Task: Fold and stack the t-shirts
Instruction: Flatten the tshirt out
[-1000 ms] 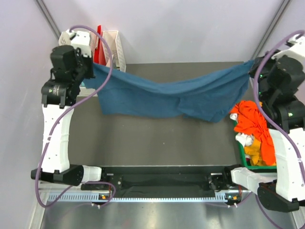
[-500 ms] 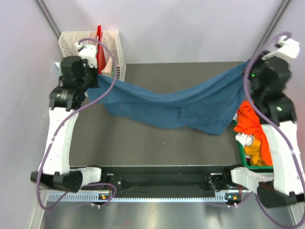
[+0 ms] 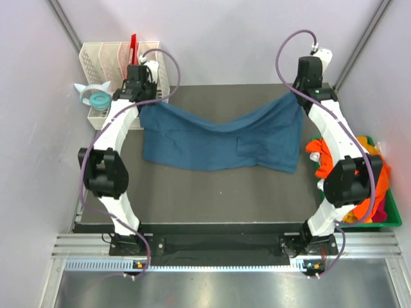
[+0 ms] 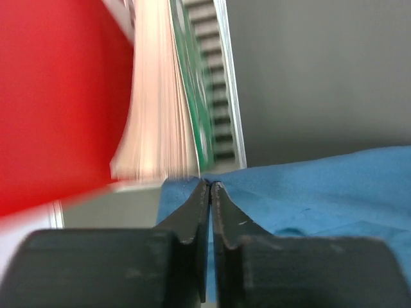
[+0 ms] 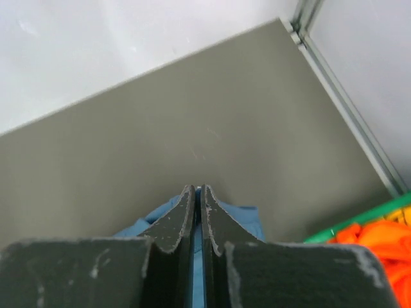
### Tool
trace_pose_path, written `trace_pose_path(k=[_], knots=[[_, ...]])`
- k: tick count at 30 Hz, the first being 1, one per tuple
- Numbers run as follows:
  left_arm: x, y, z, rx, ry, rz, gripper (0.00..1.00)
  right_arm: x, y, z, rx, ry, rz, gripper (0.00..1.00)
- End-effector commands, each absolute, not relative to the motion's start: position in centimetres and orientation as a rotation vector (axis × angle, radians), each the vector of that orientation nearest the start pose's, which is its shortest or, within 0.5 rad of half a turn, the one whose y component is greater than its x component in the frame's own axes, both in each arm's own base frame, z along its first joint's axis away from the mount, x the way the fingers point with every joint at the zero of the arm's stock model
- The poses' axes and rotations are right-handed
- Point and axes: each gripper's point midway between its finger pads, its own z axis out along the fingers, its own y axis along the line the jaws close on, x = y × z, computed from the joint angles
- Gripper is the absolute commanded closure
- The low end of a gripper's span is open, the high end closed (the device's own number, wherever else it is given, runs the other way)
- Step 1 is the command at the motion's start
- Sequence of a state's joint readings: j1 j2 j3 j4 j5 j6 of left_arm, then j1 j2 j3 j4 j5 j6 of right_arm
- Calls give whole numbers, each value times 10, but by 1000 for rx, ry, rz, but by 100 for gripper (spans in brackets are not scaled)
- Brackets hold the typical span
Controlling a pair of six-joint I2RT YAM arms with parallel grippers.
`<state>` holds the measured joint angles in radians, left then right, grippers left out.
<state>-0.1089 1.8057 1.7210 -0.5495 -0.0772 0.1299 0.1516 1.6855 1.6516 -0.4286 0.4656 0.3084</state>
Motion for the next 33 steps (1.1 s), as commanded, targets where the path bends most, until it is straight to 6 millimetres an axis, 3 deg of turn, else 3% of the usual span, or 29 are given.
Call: trace_pose_path(k=[1, 2, 4, 5, 6, 7, 9, 11, 12, 13, 16, 17, 18, 19, 20, 21, 23, 25, 26, 33], knots=[[550, -31, 309, 153, 1964, 108, 82, 515, -7, 371, 485, 1697, -154, 83], [552, -33, 313, 145, 1958, 95, 58, 515, -5, 373, 483, 1697, -149, 53], [550, -38, 322, 151, 1942, 63, 38, 515, 0, 376, 475, 1699, -118, 28], [547, -40, 323, 148, 1942, 45, 29, 514, 1, 375, 470, 1706, -112, 17], [542, -43, 329, 151, 1933, 28, 26, 512, 2, 374, 469, 1714, -104, 15], [538, -44, 322, 154, 1952, 16, 24, 510, 5, 374, 470, 1720, -87, 14], [524, -44, 326, 146, 1958, 4, 23, 503, 8, 356, 470, 1765, -80, 13], [509, -45, 307, 155, 2003, -10, 23, 491, 18, 352, 460, 1776, -28, 18], [496, -44, 317, 160, 1980, -12, 26, 484, 25, 323, 464, 1833, -7, 19], [483, -43, 292, 173, 2035, -6, 27, 473, 28, 324, 471, 1827, 18, 20], [444, -50, 273, 243, 2065, -60, 30, 445, 44, 283, 481, 1901, 66, 30], [429, -50, 281, 256, 2044, -66, 30, 433, 51, 256, 474, 1959, 63, 33], [417, -49, 260, 268, 2088, -67, 30, 424, 55, 254, 491, 1960, 91, 36], [409, -48, 257, 281, 2092, -60, 31, 417, 57, 247, 494, 1971, 99, 44], [398, -48, 261, 288, 2079, -62, 31, 406, 62, 228, 491, 2013, 98, 48], [389, -47, 245, 300, 2120, -65, 31, 399, 65, 225, 511, 2011, 123, 52], [378, -44, 241, 293, 2129, -55, 32, 383, 72, 203, 509, 2067, 120, 57], [367, -43, 226, 279, 2170, -60, 32, 373, 77, 191, 526, 2093, 131, 58], [363, -43, 223, 274, 2175, -63, 32, 365, 81, 176, 522, 2127, 129, 57], [339, -49, 184, 265, 2265, -129, 34, 344, 90, 129, 590, 2195, 139, 57]])
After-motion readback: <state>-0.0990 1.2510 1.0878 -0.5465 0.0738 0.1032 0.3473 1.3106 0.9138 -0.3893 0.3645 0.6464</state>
